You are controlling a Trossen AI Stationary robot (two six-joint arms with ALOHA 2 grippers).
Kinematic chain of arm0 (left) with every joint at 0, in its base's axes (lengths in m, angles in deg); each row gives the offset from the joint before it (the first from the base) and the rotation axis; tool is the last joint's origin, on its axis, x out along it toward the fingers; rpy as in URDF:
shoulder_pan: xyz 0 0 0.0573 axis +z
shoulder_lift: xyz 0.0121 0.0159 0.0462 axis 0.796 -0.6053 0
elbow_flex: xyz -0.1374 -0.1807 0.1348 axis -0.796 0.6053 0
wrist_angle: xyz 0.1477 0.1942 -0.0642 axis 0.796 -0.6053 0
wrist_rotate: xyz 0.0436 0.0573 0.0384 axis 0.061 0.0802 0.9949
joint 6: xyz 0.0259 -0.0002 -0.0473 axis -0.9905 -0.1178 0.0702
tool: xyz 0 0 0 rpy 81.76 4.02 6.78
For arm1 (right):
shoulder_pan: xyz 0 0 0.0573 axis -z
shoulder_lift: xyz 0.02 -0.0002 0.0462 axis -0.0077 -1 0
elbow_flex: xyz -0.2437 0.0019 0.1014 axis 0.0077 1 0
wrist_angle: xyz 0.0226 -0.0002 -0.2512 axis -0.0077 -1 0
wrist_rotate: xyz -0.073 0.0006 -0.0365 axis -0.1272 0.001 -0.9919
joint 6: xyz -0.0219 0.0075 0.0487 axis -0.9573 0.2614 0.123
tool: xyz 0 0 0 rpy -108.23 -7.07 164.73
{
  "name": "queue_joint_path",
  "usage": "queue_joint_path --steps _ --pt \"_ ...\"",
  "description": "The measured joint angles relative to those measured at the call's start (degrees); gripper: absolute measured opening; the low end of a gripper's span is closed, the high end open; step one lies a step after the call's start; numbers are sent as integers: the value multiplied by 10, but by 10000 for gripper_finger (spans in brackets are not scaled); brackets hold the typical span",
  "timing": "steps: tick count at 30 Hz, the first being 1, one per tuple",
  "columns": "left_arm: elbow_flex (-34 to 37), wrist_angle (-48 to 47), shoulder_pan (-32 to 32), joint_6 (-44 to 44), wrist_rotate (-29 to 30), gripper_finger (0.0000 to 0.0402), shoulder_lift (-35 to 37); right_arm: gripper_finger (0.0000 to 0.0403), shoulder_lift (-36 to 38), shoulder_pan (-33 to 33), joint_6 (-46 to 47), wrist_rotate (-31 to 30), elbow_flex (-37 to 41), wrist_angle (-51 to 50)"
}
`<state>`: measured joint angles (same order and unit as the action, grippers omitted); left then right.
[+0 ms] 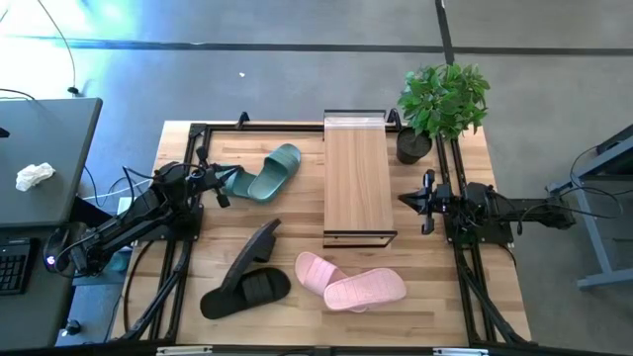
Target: Pick and place slides into the shelf
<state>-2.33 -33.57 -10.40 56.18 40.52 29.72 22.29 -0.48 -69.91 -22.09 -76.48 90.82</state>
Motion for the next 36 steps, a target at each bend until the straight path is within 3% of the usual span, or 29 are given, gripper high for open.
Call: queue_joint_path --steps 14,19,26,30,36 --pt "0 0 0 -3 0 1 0 0 0 0 0 0 0 0" --pt "0 3 0 -102 33 1 0 0 0 0 0 0 0 0" --pt "0 4 0 -112 33 1 0 0 0 0 -16 0 0 0" --pt "0 6 0 63 -22 1 0 0 0 0 -1 0 0 0" --pt "0 13 0 487 -132 1 0 0 0 0 99 0 0 3"
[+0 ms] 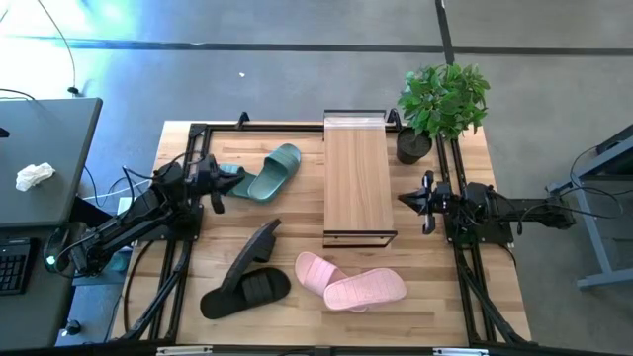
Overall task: Pick and place slides into the shelf
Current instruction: Put the right green slipper on the shelf
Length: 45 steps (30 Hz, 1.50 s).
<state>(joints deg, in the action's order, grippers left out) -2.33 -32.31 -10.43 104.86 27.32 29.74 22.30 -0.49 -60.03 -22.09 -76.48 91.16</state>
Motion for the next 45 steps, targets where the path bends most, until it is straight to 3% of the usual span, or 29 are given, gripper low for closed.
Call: queue_joint_path --steps 5,10,15,19,25,32,35,39,43,45 --pt "0 57 1 162 -31 1 0 0 0 0 110 0 0 3" --pt "0 273 1 203 -49 1 0 0 0 0 235 0 0 3" --pt "0 491 1 236 -17 1 0 0 0 0 305 0 0 3" --pt "-2 540 1 260 33 1 0 0 0 0 313 -11 0 3" --pt "-42 481 1 242 84 1 -3 0 0 0 313 -40 0 3" --pt "-145 480 0 34 88 1 -95 0 0 0 316 -46 0 3" --pt "-214 455 0 -58 44 1 -170 0 0 0 339 -46 0 3" --pt "-314 339 0 -119 -68 1 -273 0 0 0 393 -44 0 3" --pt "-409 147 0 -145 -212 1 -368 0 0 0 473 -20 0 3" --pt "-451 7 0 -172 -218 1 -408 0 0 0 489 -4 0 3"
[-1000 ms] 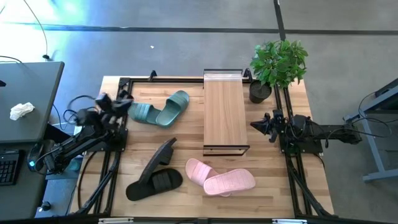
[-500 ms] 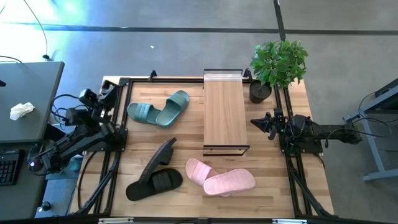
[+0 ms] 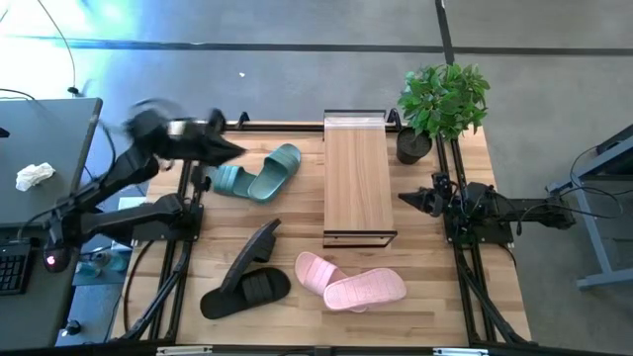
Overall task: Pick and place slides into the shelf
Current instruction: Put the right green slipper on the shelf
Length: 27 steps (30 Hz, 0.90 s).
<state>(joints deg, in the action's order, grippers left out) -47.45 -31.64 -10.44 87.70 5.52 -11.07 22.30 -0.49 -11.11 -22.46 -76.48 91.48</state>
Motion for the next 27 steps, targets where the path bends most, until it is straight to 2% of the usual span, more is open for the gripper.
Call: queue_joint_path --steps 2,4,6,8,13,20,27 --pt "-35 -149 0 -58 49 1 -37 0 0 0 7 9 0 0" --pt "-63 -278 1 -133 143 1 -74 0 0 0 8 9 0 0" --pt "-83 -364 1 -196 240 1 -109 0 0 0 5 9 0 0" --pt "-93 -405 1 -252 301 1 -140 0 0 0 3 9 0 0" --pt "-97 -401 -35 -369 352 1 -203 0 0 0 1 7 0 0" --pt "-97 -351 -113 -588 425 0 -307 0 0 0 -8 -4 0 -2" --pt "-97 -305 -153 -615 622 6 -391 0 0 0 -9 -6 0 -4"
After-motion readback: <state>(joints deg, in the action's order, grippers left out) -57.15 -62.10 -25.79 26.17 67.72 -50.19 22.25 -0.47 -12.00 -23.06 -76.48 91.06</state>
